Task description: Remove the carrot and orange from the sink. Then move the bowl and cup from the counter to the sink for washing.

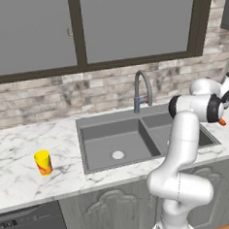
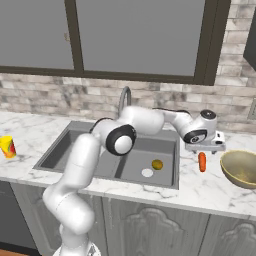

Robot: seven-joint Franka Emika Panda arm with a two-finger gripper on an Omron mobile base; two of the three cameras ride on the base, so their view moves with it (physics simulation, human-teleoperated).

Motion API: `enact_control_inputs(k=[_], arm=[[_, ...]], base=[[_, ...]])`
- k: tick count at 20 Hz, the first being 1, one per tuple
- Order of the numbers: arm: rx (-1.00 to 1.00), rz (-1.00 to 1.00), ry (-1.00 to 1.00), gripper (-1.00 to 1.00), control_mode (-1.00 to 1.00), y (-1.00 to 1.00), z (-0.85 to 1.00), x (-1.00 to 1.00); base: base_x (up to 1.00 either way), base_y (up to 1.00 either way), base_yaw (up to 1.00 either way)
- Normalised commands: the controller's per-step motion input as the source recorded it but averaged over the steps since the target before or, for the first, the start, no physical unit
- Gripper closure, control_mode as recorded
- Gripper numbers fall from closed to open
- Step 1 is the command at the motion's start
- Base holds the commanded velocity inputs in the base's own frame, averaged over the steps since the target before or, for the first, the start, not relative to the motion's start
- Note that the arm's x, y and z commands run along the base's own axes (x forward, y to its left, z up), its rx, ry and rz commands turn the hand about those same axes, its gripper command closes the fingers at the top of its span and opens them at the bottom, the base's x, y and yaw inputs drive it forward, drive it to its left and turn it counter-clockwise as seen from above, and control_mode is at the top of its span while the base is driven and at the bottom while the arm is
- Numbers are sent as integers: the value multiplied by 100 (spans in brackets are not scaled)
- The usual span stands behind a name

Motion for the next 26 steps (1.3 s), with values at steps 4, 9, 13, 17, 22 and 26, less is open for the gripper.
enact_control_inputs(k=[4,9,13,17,22,26], arm=[[1,-1,0,-100,-100,29,21,-21],[0,-3,0,-100,-100,38,13,-21],[0,-7,0,-100,-100,40,7,-22],[0,-8,0,-100,-100,46,0,-17],[0,-8,0,-100,-100,49,0,-15],[0,-7,0,-100,-100,51,0,-3]], base=[[0,0,0],[0,0,0],[0,0,0],[0,0,0],[0,0,0],[0,0,0]])
